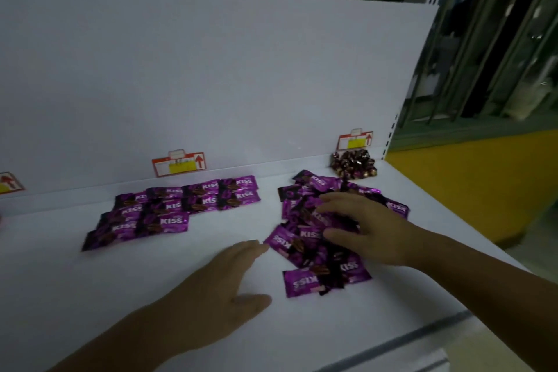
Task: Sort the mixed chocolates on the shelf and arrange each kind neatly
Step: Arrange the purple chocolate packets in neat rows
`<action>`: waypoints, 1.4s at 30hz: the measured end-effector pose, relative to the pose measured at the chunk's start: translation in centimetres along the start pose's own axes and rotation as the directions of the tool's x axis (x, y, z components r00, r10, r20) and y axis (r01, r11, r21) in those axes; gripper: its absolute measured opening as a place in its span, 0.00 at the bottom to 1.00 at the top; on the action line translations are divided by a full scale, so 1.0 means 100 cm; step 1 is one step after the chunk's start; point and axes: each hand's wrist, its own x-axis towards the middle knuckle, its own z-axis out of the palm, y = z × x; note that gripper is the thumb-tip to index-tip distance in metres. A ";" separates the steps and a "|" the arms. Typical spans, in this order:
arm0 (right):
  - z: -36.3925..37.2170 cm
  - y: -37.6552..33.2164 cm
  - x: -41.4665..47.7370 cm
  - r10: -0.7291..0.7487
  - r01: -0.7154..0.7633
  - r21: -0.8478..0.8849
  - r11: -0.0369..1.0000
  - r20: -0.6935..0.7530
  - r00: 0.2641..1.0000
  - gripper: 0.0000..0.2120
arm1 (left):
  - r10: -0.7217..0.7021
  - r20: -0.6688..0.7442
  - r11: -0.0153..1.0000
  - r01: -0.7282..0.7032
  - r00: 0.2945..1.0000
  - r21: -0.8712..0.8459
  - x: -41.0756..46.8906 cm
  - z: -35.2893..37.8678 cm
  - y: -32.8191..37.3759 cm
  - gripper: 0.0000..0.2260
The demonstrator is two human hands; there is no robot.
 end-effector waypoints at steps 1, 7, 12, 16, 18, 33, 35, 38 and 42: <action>0.000 0.006 -0.008 -0.022 0.022 0.034 0.999 0.012 1.000 0.24 | -0.004 0.010 1.000 0.004 1.000 0.021 0.004 0.008 0.010 0.32; 0.025 0.040 -0.039 -0.252 0.250 -0.028 0.968 -0.075 0.965 0.29 | 0.008 -0.207 0.995 0.013 0.978 0.101 0.023 0.040 0.042 0.31; 0.039 0.047 -0.043 -0.304 0.303 -0.039 0.952 -0.230 0.925 0.24 | 0.032 -0.298 0.999 -0.019 0.954 0.045 0.027 0.049 0.040 0.25; 0.038 0.045 -0.047 -0.376 0.367 -0.095 0.925 -0.351 0.857 0.17 | -0.113 -0.288 0.993 0.095 0.951 -0.077 0.027 0.047 0.034 0.18; 0.039 0.046 -0.048 -0.405 0.385 -0.127 0.914 -0.307 0.861 0.17 | -0.213 -0.331 0.960 0.133 0.919 -0.247 0.027 0.043 0.031 0.20; 0.033 0.040 -0.053 -0.619 0.617 -0.072 0.783 -0.182 0.764 0.10 | -0.484 -0.323 0.659 0.096 0.813 -0.746 0.025 0.021 0.031 0.19; 0.030 0.038 -0.053 -0.626 0.622 -0.080 0.779 -0.147 0.765 0.10 | -0.512 -0.308 0.633 0.109 0.802 -0.767 0.026 0.021 0.030 0.16; 0.026 0.035 -0.053 -0.609 0.607 -0.049 0.793 -0.102 0.787 0.10 | -0.573 -0.272 0.516 0.082 0.773 -0.853 0.028 0.020 0.028 0.10; 0.030 0.026 -0.055 -0.573 0.581 0.105 0.807 -0.099 0.814 0.10 | -0.563 -0.240 0.391 -0.001 0.791 -0.920 0.029 0.020 0.018 0.09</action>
